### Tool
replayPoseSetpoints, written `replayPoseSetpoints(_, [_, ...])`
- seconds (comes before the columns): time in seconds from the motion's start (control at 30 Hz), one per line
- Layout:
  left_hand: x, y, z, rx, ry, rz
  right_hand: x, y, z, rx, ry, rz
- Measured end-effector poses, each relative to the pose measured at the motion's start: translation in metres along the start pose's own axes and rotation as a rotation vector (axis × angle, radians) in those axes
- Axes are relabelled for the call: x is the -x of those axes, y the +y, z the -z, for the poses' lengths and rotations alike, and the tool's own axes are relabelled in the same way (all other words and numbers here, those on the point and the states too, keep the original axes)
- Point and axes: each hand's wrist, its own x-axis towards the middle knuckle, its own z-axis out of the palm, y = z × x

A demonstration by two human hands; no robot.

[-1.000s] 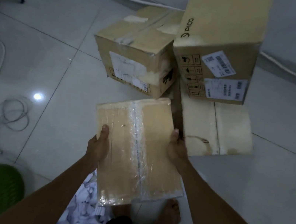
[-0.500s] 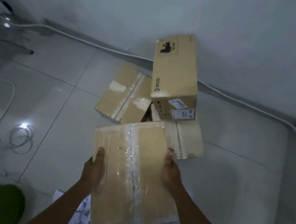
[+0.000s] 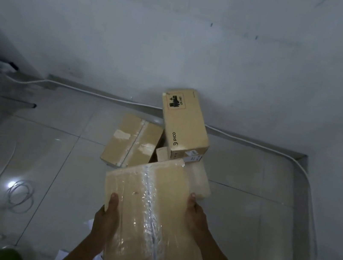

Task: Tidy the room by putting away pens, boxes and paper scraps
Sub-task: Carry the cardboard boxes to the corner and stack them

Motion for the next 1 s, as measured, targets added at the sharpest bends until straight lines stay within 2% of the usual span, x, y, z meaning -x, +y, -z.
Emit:
replayPoseSetpoints(0.27, [0.039,0.022,-0.001,-0.087,-0.011,-0.040,0.035,-0.004,0.032,-0.045,0.028,-0.028])
replayPoseSetpoints(0.57, [0.089,0.062,0.003,-0.170,-0.120,-0.085,0.082,-0.020,0.071,-0.127,0.100,-0.056])
replayPoseSetpoints(1.0, [0.126,0.115,-0.048,-0.297,-0.221,-0.230,0.100,-0.030,0.143,-0.226,0.243,-0.014])
